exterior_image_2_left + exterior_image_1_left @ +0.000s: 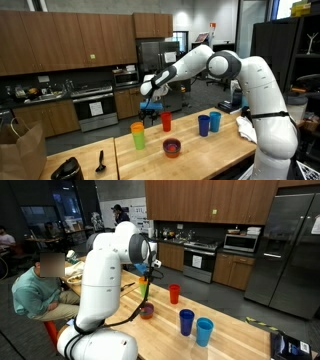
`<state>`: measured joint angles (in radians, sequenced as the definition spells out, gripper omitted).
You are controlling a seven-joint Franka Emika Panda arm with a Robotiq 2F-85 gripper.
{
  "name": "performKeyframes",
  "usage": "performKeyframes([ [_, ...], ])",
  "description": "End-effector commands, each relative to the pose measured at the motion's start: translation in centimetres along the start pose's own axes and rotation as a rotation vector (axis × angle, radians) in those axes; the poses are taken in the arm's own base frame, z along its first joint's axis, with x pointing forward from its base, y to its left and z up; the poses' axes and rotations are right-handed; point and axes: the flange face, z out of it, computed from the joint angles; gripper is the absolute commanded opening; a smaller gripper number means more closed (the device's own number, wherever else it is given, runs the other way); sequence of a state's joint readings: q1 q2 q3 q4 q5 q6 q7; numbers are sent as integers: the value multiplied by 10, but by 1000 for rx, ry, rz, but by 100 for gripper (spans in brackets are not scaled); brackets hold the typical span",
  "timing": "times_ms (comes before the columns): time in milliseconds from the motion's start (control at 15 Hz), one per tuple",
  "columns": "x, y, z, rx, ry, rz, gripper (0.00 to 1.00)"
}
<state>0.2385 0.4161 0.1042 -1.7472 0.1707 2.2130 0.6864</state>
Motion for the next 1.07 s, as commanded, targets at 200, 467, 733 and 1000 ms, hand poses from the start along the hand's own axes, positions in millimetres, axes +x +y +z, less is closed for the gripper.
performKeyframes([
  [200, 13, -9, 1, -40, -12, -9, 91],
  [467, 12, -24, 0, -32, -16, -33, 99],
  [733, 11, -37, 2, -43, -26, -56, 65],
  [1000, 13, -43, 7, -64, -49, -66, 35],
])
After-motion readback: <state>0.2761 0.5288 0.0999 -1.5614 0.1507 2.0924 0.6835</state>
